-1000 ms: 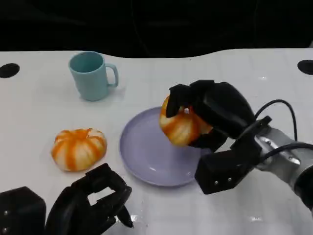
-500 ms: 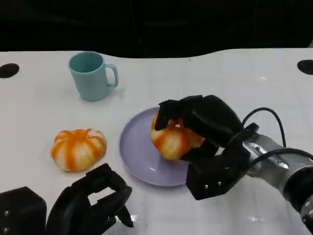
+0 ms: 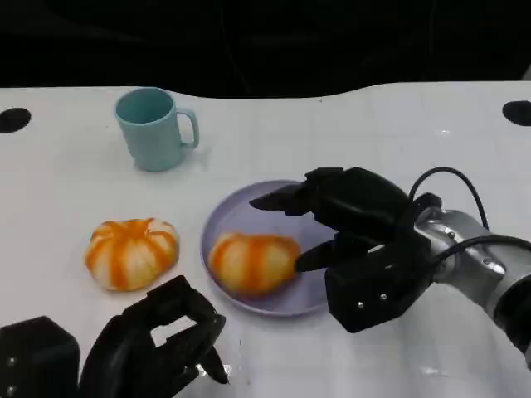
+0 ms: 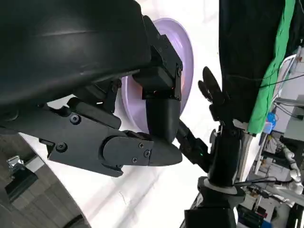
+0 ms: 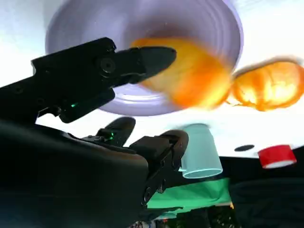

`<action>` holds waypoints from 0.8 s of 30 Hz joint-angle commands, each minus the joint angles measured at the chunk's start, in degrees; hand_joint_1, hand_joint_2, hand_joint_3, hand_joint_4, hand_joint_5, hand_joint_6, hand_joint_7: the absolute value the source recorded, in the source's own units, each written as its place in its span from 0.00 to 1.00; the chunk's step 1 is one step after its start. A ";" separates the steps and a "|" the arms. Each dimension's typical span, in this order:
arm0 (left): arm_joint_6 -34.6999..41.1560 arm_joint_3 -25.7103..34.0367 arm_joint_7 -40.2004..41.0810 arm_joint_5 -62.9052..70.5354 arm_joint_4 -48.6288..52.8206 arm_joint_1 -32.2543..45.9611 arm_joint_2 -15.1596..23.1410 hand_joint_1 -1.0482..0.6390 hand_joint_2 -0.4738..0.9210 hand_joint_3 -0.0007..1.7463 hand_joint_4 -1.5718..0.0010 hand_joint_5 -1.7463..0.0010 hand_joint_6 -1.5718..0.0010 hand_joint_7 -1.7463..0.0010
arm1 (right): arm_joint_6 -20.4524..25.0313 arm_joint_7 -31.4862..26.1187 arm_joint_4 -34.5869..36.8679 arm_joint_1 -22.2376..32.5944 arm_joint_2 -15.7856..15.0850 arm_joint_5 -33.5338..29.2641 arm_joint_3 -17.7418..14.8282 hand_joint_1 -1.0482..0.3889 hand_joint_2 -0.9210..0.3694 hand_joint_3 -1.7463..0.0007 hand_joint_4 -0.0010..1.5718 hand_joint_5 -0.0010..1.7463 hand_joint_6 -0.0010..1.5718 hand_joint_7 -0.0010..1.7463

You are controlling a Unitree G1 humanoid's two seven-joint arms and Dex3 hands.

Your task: Grasp the bread from the table and place it into the plate.

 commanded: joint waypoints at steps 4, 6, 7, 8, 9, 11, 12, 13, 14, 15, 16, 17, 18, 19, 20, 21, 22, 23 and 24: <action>0.13 0.38 0.61 0.61 -0.08 -0.01 0.63 0.28 1.00 0.15 0.54 0.00 0.59 0.12 | 3.88 8.60 -8.86 3.55 -4.22 3.48 -1.96 0.17 0.00 0.82 0.02 0.18 0.14 0.00; 0.15 0.42 0.46 0.48 -0.03 -0.03 0.67 0.28 1.00 0.15 0.54 0.00 0.59 0.12 | 4.96 10.41 -11.32 4.54 -5.04 4.20 -2.66 0.16 0.00 0.82 0.02 0.18 0.14 0.00; 0.26 0.46 0.42 0.34 -0.05 -0.03 0.67 0.28 1.00 0.15 0.54 0.00 0.59 0.12 | 5.51 11.40 -12.57 5.07 -5.44 4.72 -3.12 0.16 0.00 0.82 0.01 0.18 0.14 0.00; 0.35 0.49 0.41 0.23 -0.06 -0.02 0.64 0.28 1.00 0.15 0.54 0.00 0.59 0.12 | 5.99 12.25 -13.66 5.54 -5.76 5.24 -3.53 0.16 0.00 0.82 0.01 0.18 0.13 0.00; 0.40 0.51 0.42 0.18 -0.07 -0.01 0.63 0.28 1.00 0.15 0.54 0.00 0.59 0.12 | 6.41 12.88 -14.52 5.90 -5.99 5.64 -3.77 0.17 0.00 0.82 0.01 0.18 0.13 0.00; 0.18 0.48 0.41 0.24 -0.03 0.02 0.56 0.29 1.00 0.15 0.54 0.00 0.59 0.12 | 6.29 13.95 -16.52 7.11 -6.79 7.41 -4.98 0.17 0.00 0.82 0.02 0.19 0.14 0.00; 0.08 0.47 0.39 0.26 -0.02 0.02 0.53 0.29 1.00 0.15 0.54 0.00 0.59 0.12 | 6.24 14.34 -17.37 7.67 -7.09 8.11 -5.52 0.17 0.00 0.82 0.03 0.19 0.14 0.00; 0.03 0.45 0.39 0.29 0.00 0.03 0.52 0.29 1.00 0.15 0.54 0.00 0.59 0.12 | 6.18 14.79 -18.42 8.44 -7.51 8.99 -6.20 0.18 0.00 0.83 0.03 0.20 0.14 0.01; 0.00 0.43 0.40 0.36 0.00 0.03 0.54 0.29 1.00 0.15 0.54 0.00 0.59 0.12 | 6.17 15.18 -19.33 9.09 -7.88 9.63 -6.70 0.18 0.00 0.83 0.04 0.20 0.15 0.01; -0.02 0.38 0.44 0.49 -0.02 0.03 0.58 0.29 1.00 0.15 0.54 0.00 0.59 0.13 | 6.14 15.58 -20.30 9.77 -8.29 10.27 -7.19 0.18 0.00 0.83 0.04 0.20 0.15 0.01; -0.03 0.35 0.47 0.59 -0.04 0.03 0.60 0.29 1.00 0.15 0.54 0.00 0.59 0.13 | 6.19 15.92 -21.01 10.25 -8.54 10.65 -7.53 0.19 0.00 0.84 0.04 0.21 0.15 0.01; 0.01 0.39 0.43 0.54 0.04 -0.04 0.62 0.29 1.00 0.15 0.54 0.00 0.59 0.13 | 6.07 16.18 -22.01 11.02 -8.93 11.28 -8.11 0.19 0.00 0.84 0.04 0.21 0.15 0.01; 0.01 0.44 0.33 0.43 0.13 -0.09 0.62 0.29 1.00 0.15 0.55 0.00 0.59 0.13 | 5.96 16.37 -22.93 11.75 -9.26 11.83 -8.64 0.20 0.00 0.85 0.05 0.22 0.16 0.01; 0.00 0.48 0.24 0.32 0.21 -0.13 0.61 0.29 1.00 0.16 0.55 0.00 0.59 0.13 | 6.06 16.67 -23.98 12.59 -9.59 12.59 -9.21 0.21 0.00 0.85 0.06 0.22 0.17 0.02; 0.01 0.51 0.19 0.25 0.26 -0.16 0.61 0.29 1.00 0.16 0.55 0.00 0.59 0.13 | 6.23 17.22 -25.21 13.54 -10.03 13.47 -9.81 0.22 0.00 0.86 0.07 0.23 0.17 0.02; -0.02 0.51 0.14 0.21 0.30 -0.18 0.61 0.29 1.00 0.16 0.55 0.00 0.59 0.13 | 6.46 17.74 -26.20 14.26 -10.31 14.04 -10.26 0.22 0.00 0.86 0.07 0.23 0.17 0.02; -0.11 0.49 0.11 0.22 0.38 -0.22 0.57 0.29 1.00 0.16 0.55 0.00 0.59 0.13 | 6.73 18.47 -27.33 15.12 -10.70 14.82 -10.76 0.23 0.00 0.86 0.08 0.23 0.18 0.02; -0.17 0.46 0.09 0.22 0.42 -0.25 0.54 0.29 1.00 0.16 0.55 0.00 0.59 0.13 | 6.94 19.03 -28.20 15.77 -11.02 15.39 -11.11 0.24 0.00 0.87 0.08 0.23 0.18 0.02; -0.26 0.40 0.12 0.31 0.45 -0.28 0.51 0.29 1.00 0.16 0.54 0.00 0.59 0.13 | 7.05 19.61 -29.19 16.58 -11.36 16.08 -11.55 0.25 0.00 0.88 0.08 0.23 0.18 0.02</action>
